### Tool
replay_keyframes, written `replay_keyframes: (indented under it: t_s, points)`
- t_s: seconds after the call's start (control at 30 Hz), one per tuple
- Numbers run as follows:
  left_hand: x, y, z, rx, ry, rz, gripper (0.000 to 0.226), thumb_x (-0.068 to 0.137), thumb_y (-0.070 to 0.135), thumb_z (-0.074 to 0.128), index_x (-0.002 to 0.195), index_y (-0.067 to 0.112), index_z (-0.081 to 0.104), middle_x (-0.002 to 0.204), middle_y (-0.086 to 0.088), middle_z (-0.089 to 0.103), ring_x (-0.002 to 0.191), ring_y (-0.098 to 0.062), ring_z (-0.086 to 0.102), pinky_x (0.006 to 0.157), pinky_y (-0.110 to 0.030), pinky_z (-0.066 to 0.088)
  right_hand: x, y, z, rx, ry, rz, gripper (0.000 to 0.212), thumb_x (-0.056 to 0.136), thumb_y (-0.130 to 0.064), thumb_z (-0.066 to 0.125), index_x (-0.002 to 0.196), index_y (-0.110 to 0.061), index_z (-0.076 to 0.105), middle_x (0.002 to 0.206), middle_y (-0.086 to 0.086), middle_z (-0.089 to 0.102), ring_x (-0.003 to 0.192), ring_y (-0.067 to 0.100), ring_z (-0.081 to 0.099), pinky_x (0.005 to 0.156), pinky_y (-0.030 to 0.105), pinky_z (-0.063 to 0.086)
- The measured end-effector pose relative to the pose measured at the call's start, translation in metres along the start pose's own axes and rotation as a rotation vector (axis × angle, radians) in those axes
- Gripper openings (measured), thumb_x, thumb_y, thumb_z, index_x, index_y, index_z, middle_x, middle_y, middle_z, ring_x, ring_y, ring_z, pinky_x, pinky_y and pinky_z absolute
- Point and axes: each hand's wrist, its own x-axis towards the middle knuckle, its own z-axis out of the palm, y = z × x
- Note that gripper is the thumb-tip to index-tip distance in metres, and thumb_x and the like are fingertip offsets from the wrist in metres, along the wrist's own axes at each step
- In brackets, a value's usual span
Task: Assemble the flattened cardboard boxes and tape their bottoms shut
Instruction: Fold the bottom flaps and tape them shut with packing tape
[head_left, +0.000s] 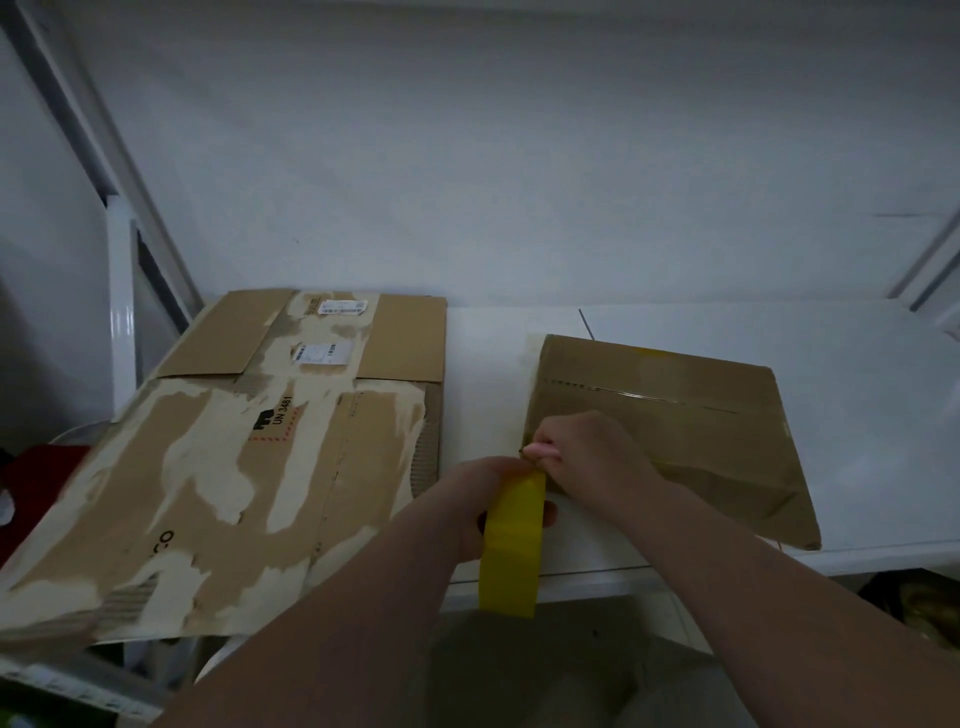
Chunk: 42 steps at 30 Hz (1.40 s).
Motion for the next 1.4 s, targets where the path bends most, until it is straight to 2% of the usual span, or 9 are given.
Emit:
replay_keyframes:
  t_s: [0.13,0.3,0.6,0.73,0.87,0.97,1.07,1.2,1.4]
  points:
    - [-0.003,0.002,-0.002,0.006,0.003,0.004,0.035,0.091,0.025,0.058,0.118,0.004,0.057,0.093,-0.015,0.065,0.062,-0.021,0.068,0.056,-0.029,0.057,0.009,-0.006,-0.001,-0.164,-0.084,-0.021,0.036,0.099,-0.024,0.044,0.064,-0.021,0.034,0.065,-0.005,0.04,0.057,0.009,0.038,0.05,0.02,0.019]
    - [-0.006,0.003,-0.005,0.034,0.024,-0.002,0.021,0.092,0.025,0.056,0.099,0.005,0.058,0.064,-0.01,0.069,0.051,-0.019,0.067,0.048,-0.026,0.055,0.016,-0.006,0.001,-0.242,-0.09,-0.097,0.016,0.098,-0.02,0.049,0.096,-0.009,0.06,0.089,0.007,0.063,0.07,0.015,0.046,0.053,0.023,0.026]
    - [-0.016,0.009,-0.002,0.102,0.049,-0.027,0.019,0.094,0.026,0.054,0.088,0.008,0.055,0.051,-0.006,0.066,0.042,-0.015,0.064,0.046,-0.022,0.052,0.016,-0.008,-0.001,-0.304,-0.14,-0.124,0.014,0.098,-0.014,0.047,0.1,-0.007,0.059,0.093,0.01,0.063,0.071,0.016,0.046,0.049,0.021,0.023]
    - [-0.017,0.01,-0.001,0.118,0.08,-0.037,0.02,0.093,0.027,0.055,0.089,0.007,0.056,0.052,-0.007,0.066,0.043,-0.017,0.064,0.053,-0.028,0.051,0.013,-0.004,-0.008,-0.328,-0.229,-0.113,0.014,0.097,-0.013,0.047,0.102,-0.008,0.06,0.077,0.0,0.049,0.075,0.015,0.049,0.054,0.021,0.028]
    - [-0.019,0.012,-0.003,0.148,0.102,-0.037,0.022,0.093,0.027,0.054,0.088,0.006,0.054,0.051,-0.009,0.066,0.041,-0.019,0.064,0.058,-0.031,0.048,0.004,0.006,-0.015,-0.404,-0.33,-0.065,0.018,0.095,-0.01,0.049,0.106,-0.006,0.062,0.103,0.01,0.062,0.096,0.025,0.061,0.066,0.027,0.036]
    - [-0.021,0.013,-0.003,0.167,0.098,-0.033,0.022,0.094,0.026,0.053,0.085,0.006,0.051,0.047,-0.008,0.064,0.038,-0.018,0.062,0.057,-0.03,0.046,-0.004,0.02,-0.022,-0.091,-0.22,0.014,0.014,0.092,-0.016,0.048,0.095,-0.011,0.061,0.09,0.007,0.06,0.085,0.026,0.059,0.062,0.028,0.038]
    - [-0.021,0.013,-0.001,0.195,0.077,-0.033,0.022,0.094,0.026,0.053,0.085,0.006,0.052,0.048,-0.008,0.064,0.039,-0.018,0.063,0.05,-0.027,0.049,-0.003,0.025,-0.025,0.228,0.037,-0.016,0.021,0.094,-0.016,0.049,0.111,-0.02,0.06,0.092,0.0,0.062,0.083,0.018,0.058,0.068,0.029,0.043]
    - [-0.021,0.015,0.001,0.218,0.073,-0.038,0.021,0.093,0.027,0.054,0.084,0.008,0.05,0.045,-0.006,0.063,0.037,-0.016,0.062,0.042,-0.021,0.049,0.009,0.024,-0.01,0.115,0.26,0.035,0.027,0.098,-0.016,0.043,0.111,-0.02,0.066,0.102,0.002,0.053,0.089,0.021,0.055,0.07,0.028,0.04]
    - [-0.019,0.017,0.001,0.212,0.075,-0.074,0.02,0.093,0.026,0.056,0.087,0.007,0.05,0.046,-0.007,0.063,0.037,-0.017,0.062,0.036,-0.023,0.05,0.021,0.017,0.01,-0.116,0.162,0.041,0.048,0.087,-0.043,0.06,0.128,-0.021,0.049,0.123,0.001,0.047,0.108,0.02,0.049,0.082,0.028,0.037]
